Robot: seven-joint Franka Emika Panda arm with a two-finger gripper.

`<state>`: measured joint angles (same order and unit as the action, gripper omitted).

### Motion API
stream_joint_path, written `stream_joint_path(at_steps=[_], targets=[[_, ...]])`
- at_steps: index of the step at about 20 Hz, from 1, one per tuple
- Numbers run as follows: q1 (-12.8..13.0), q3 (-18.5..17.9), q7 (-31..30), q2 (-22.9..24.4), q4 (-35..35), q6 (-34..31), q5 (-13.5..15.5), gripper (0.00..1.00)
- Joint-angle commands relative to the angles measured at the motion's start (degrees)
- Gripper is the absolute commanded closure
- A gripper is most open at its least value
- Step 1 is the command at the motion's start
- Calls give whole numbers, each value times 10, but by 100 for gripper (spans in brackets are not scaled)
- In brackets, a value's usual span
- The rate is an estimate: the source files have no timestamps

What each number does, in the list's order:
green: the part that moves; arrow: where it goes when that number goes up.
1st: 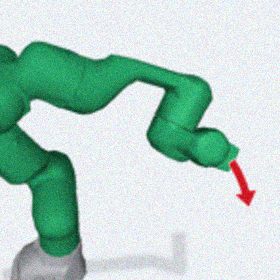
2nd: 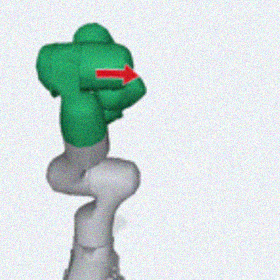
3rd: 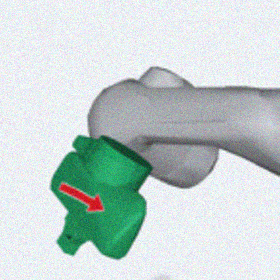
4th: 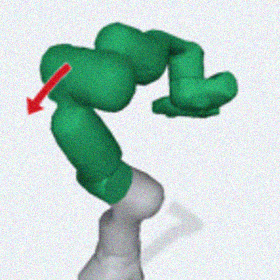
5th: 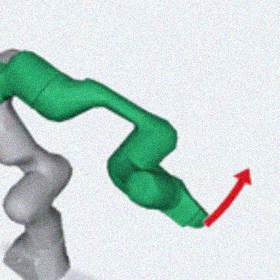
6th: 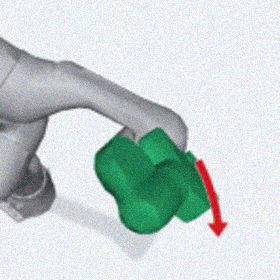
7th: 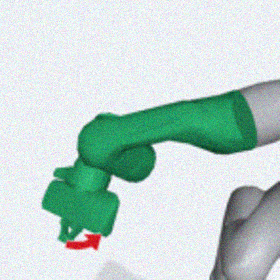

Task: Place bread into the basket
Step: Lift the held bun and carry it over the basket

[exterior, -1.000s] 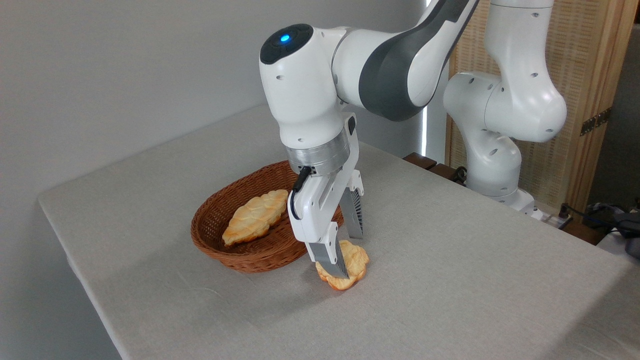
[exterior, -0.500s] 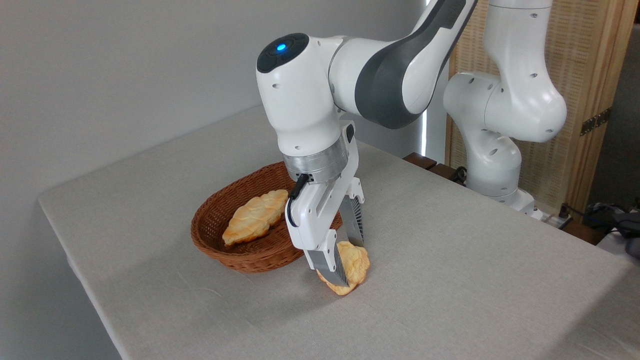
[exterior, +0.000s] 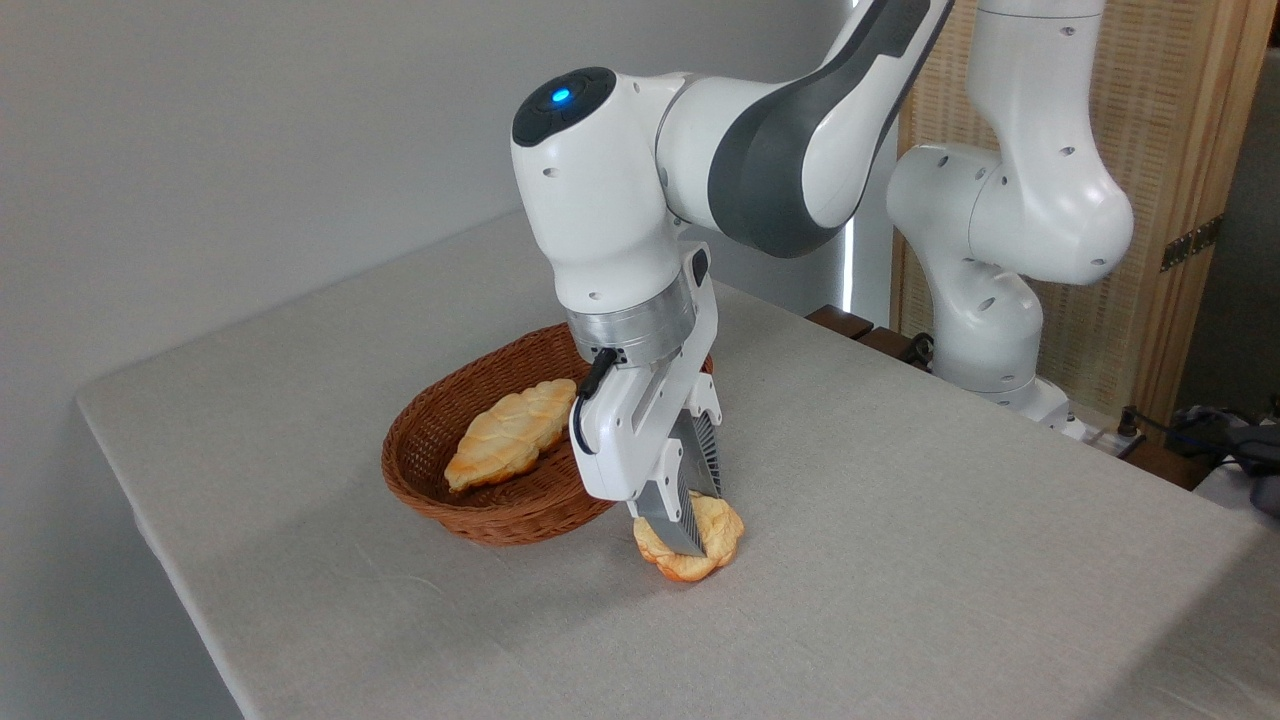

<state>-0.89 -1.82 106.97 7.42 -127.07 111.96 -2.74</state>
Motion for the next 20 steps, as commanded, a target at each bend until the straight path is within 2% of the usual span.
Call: stream_joint_path(at_steps=[1, 5, 8, 11, 13, 17, 19, 20], targets=[[3, -1, 8, 6, -4, 4, -7, 64], [0, -1, 4, 22, 2, -8, 2, 63], [-1, -3, 3, 22, 57, -64, 14, 61], [-2, -4, -15, 23, 84, -90, 61, 60], [1, 6, -65, 23, 94, -92, 77, 59], [1, 61, -207, 22, 104, -91, 83, 57], [1, 82, -256, 22, 104, -91, 86, 54], [1, 94, -276, 22, 104, -90, 99, 54]])
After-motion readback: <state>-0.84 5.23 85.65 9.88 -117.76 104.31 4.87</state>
